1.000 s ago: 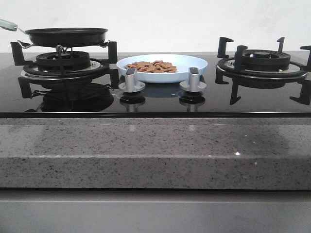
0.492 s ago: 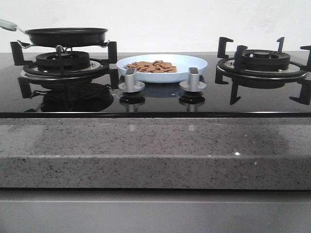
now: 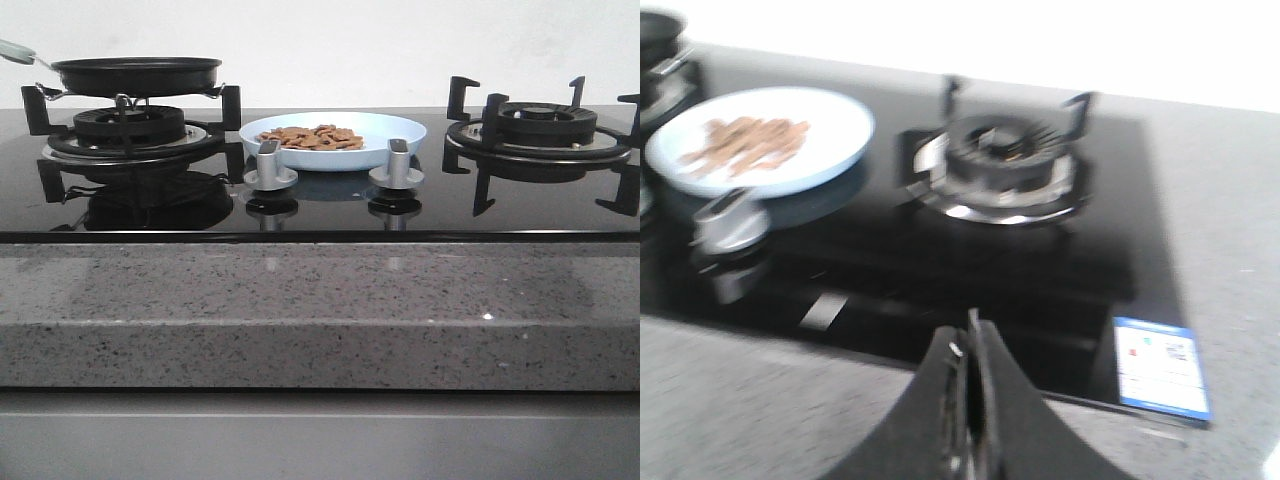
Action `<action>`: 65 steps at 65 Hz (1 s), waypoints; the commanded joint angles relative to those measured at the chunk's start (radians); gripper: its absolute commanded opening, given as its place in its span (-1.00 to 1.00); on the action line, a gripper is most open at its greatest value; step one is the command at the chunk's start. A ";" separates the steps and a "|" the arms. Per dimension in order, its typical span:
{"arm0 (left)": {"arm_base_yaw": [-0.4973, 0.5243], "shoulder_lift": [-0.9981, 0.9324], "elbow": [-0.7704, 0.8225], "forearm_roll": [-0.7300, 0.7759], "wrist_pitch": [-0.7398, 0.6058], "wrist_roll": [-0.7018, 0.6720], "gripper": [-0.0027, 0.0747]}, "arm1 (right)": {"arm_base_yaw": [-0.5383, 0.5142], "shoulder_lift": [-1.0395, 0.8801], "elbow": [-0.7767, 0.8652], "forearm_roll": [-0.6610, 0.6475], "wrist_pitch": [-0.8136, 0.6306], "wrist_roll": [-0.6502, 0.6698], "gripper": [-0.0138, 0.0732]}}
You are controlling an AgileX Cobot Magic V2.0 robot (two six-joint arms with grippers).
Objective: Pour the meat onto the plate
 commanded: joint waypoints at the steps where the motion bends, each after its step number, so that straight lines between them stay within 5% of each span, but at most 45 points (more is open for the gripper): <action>1: -0.009 -0.017 0.008 -0.008 -0.087 0.000 -0.98 | -0.030 -0.056 0.068 0.021 -0.192 -0.010 -0.95; 29: -0.009 -0.015 0.008 -0.008 -0.087 0.000 -0.98 | -0.002 -0.214 0.336 0.037 -0.389 -0.010 -0.95; 65: -0.009 -0.015 0.008 -0.008 -0.087 0.000 -0.98 | -0.006 -0.213 0.334 -0.021 -0.401 0.055 -0.95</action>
